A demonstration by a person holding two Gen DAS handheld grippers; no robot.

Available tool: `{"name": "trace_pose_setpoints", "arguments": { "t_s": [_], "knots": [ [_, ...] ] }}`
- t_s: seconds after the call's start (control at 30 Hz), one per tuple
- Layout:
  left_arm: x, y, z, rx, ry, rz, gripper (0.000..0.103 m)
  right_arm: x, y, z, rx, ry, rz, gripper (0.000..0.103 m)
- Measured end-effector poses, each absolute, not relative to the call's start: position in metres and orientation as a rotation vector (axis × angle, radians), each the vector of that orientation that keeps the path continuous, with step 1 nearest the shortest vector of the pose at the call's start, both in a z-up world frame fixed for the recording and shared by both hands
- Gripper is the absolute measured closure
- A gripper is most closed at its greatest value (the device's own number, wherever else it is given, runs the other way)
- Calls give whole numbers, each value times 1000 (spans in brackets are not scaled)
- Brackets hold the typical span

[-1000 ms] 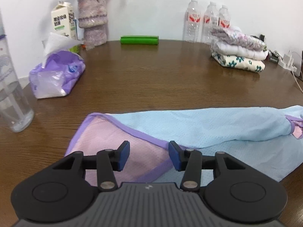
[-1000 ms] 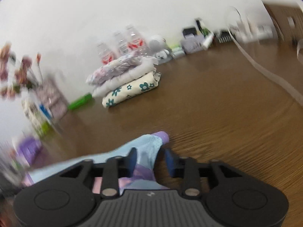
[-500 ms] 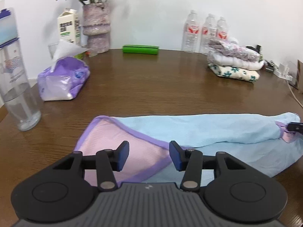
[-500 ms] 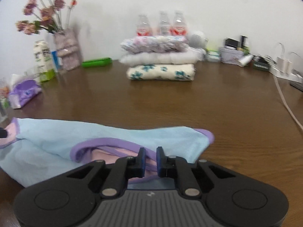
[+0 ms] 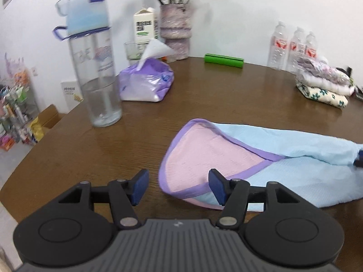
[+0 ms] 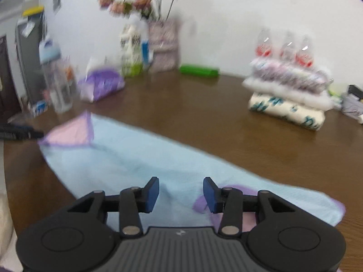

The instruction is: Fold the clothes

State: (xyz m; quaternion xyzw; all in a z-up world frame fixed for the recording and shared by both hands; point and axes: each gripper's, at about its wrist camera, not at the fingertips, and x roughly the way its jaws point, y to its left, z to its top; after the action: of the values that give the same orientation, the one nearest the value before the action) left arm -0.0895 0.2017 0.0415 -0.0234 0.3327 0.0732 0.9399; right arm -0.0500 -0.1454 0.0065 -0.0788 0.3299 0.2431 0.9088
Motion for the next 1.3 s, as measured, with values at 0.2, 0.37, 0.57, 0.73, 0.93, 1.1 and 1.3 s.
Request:
{"name": "trace_pose_setpoints", "arguments": {
  "t_s": [0.2, 0.37, 0.57, 0.73, 0.93, 1.1, 1.3],
  "knots": [
    [-74, 184, 45, -39, 660, 83, 42, -63, -123, -1, -254, 674, 439, 62],
    [-66, 167, 39, -50, 660, 35, 42, -61, -117, 2, -262, 701, 405, 85],
    [-74, 159, 36, -44, 659, 22, 42, -55, -131, 2, -235, 692, 297, 92],
    [-79, 159, 32, -47, 674, 25, 41, -51, -155, 1, -206, 693, 179, 93],
    [-77, 140, 29, -14, 690, -32, 40, -58, -172, 4, -182, 703, 114, 90],
    [-75, 127, 27, 1, 701, -34, 39, -82, -174, 20, -147, 634, 176, 77],
    [-73, 130, 33, 14, 726, 38, 39, -86, -179, 27, -108, 599, 220, 68]
  ]
}}
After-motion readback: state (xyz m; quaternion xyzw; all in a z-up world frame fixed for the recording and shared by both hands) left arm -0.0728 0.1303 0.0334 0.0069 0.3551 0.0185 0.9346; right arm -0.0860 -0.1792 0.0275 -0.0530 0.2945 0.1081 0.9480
